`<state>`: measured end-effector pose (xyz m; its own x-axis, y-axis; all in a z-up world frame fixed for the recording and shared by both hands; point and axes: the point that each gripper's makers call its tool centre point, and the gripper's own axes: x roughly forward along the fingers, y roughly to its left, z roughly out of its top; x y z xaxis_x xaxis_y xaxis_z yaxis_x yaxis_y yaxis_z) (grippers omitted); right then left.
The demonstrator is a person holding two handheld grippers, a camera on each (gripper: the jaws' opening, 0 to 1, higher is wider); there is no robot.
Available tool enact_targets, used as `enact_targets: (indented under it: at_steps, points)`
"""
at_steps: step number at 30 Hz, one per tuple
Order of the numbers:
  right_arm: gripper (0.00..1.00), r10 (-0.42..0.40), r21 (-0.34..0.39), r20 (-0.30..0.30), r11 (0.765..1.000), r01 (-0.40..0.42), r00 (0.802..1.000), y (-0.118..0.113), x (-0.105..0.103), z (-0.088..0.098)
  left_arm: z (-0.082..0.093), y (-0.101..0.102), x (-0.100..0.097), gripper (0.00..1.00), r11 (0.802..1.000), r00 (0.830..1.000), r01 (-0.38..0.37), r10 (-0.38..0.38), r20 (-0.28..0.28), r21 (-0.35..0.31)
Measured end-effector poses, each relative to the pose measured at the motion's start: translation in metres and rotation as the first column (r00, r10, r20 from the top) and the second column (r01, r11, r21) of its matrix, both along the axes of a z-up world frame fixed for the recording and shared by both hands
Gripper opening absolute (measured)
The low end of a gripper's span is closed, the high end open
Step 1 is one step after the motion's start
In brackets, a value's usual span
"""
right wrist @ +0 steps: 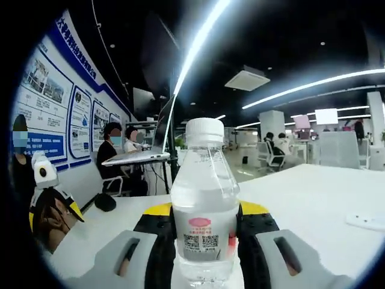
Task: Arrange the tabletop items into an orderly group along one side of the table until the central work area is clear of visible clutter.
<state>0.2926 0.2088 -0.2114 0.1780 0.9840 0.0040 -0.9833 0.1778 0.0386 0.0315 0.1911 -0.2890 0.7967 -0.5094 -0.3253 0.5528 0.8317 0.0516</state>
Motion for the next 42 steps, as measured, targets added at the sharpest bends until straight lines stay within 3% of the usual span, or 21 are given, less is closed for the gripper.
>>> enact_targets:
  at_steps: [7, 12, 15, 16, 17, 18, 31, 37, 39, 42]
  points:
    - [0.36, 0.089, -0.004, 0.026, 0.996, -0.089, 0.996, 0.003, -0.01, -0.01, -0.001, 0.001, -0.001, 1.0, 1.0, 1.0, -0.005, 0.005, -0.007, 0.002]
    - [0.37, 0.204, 0.043, 0.023, 0.978, -0.205, 0.979, 0.002, -0.025, -0.012, -0.001, 0.001, 0.001, 1.0, 1.0, 1.0, -0.004, 0.004, -0.01, 0.001]
    - [0.37, 0.232, 0.024, 0.036, 0.972, -0.233, 0.972, 0.003, -0.028, -0.014, -0.002, 0.0, 0.001, 1.0, 1.0, 1.0, -0.001, 0.001, -0.011, 0.0]
    - [0.37, 0.229, 0.009, 0.049, 0.973, -0.23, 0.972, 0.004, -0.026, -0.016, -0.002, 0.0, 0.002, 1.0, 1.0, 1.0, -0.002, 0.002, -0.013, -0.001]
    - [0.37, 0.231, 0.053, 0.041, 0.971, -0.233, 0.972, 0.004, -0.023, -0.009, -0.003, 0.0, 0.002, 1.0, 1.0, 1.0, -0.003, 0.003, -0.015, -0.001]
    - [0.37, 0.231, 0.027, 0.031, 0.972, -0.232, 0.972, 0.003, -0.022, -0.013, -0.003, 0.0, 0.003, 1.0, 1.0, 1.0, -0.004, 0.004, -0.015, -0.001]
    - [0.4, 0.22, 0.01, 0.0, 0.975, -0.22, 0.975, -0.001, -0.017, -0.015, -0.006, -0.003, 0.003, 1.0, 1.0, 1.0, 0.007, -0.007, -0.02, -0.01]
    - [0.41, 0.216, 0.049, -0.002, 0.975, -0.216, 0.976, -0.004, -0.016, -0.001, -0.007, -0.006, 0.004, 1.0, 1.0, 1.0, 0.014, -0.014, -0.021, -0.009]
    - [0.41, 0.204, 0.117, -0.013, 0.973, -0.201, 0.979, -0.007, -0.013, 0.016, -0.006, -0.006, 0.004, 1.0, 1.0, 1.0, 0.015, -0.015, -0.02, -0.008]
    - [0.42, 0.205, 0.119, 0.0, 0.972, -0.204, 0.979, -0.008, -0.015, 0.023, -0.006, -0.006, 0.003, 1.0, 1.0, 1.0, 0.014, -0.014, -0.02, -0.005]
